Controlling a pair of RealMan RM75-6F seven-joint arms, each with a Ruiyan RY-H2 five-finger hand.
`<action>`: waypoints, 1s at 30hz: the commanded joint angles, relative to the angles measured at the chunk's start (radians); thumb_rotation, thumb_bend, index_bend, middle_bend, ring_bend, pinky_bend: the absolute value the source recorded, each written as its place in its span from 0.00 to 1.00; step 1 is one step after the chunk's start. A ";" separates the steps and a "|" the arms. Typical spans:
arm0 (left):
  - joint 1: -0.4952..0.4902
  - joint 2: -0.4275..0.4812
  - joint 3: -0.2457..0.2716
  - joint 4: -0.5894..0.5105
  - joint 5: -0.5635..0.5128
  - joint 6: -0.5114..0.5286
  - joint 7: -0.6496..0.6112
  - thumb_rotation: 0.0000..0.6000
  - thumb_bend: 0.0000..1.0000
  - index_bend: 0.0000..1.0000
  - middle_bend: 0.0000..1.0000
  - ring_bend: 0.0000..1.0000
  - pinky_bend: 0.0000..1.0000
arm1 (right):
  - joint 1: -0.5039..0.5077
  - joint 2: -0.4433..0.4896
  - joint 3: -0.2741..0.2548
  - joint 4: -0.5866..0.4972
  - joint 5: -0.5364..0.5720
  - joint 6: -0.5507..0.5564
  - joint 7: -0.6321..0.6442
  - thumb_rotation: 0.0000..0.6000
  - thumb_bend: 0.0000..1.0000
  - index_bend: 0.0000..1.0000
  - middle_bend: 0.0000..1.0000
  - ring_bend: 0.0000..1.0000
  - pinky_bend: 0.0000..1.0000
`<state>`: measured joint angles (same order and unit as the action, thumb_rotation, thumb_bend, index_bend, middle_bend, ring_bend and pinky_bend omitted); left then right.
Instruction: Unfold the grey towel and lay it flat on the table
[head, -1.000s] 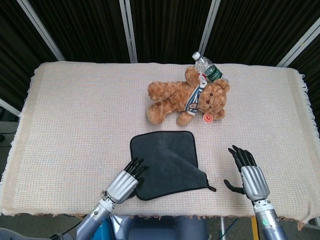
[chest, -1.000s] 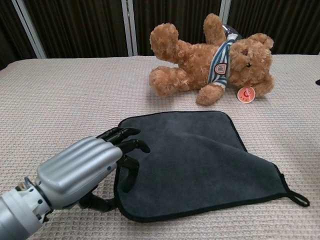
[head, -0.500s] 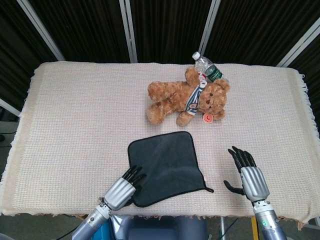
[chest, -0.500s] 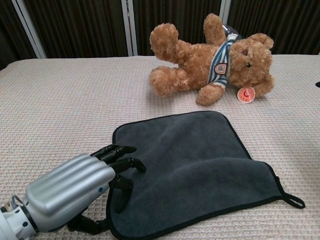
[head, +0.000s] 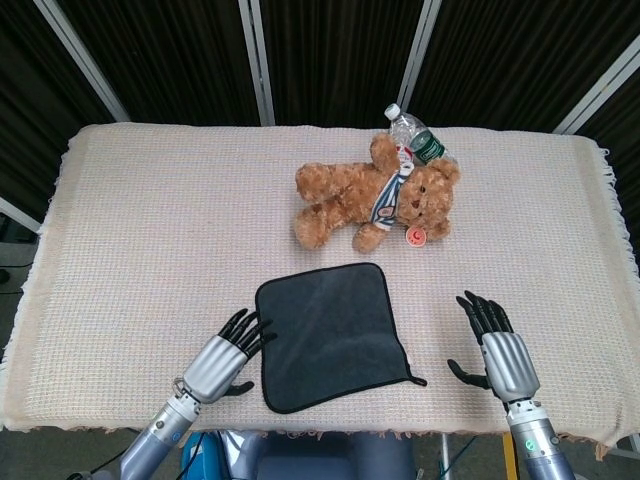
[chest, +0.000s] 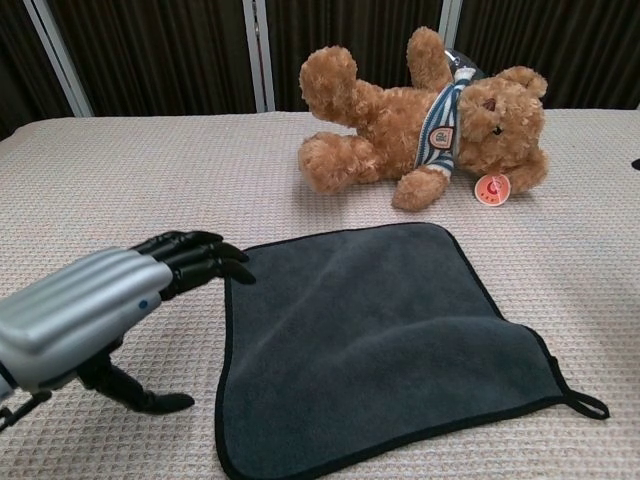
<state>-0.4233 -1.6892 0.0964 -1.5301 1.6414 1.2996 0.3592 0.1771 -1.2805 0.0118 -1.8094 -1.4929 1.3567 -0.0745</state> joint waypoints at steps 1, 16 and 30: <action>-0.012 0.028 -0.042 -0.013 -0.034 -0.013 -0.002 1.00 0.02 0.19 0.08 0.00 0.00 | -0.001 0.000 0.000 0.001 0.000 0.001 -0.001 1.00 0.26 0.00 0.00 0.00 0.00; -0.149 0.009 -0.207 0.175 -0.183 -0.190 0.138 1.00 0.15 0.38 0.16 0.00 0.00 | 0.001 -0.003 0.028 0.018 0.033 0.000 0.008 1.00 0.26 0.00 0.00 0.00 0.00; -0.244 -0.186 -0.267 0.489 -0.196 -0.203 0.076 1.00 0.15 0.46 0.20 0.00 0.00 | 0.011 0.000 0.067 0.046 0.097 -0.021 0.039 1.00 0.26 0.00 0.00 0.00 0.00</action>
<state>-0.6482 -1.8451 -0.1595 -1.0773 1.4453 1.0979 0.4551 0.1877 -1.2810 0.0772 -1.7646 -1.3976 1.3368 -0.0370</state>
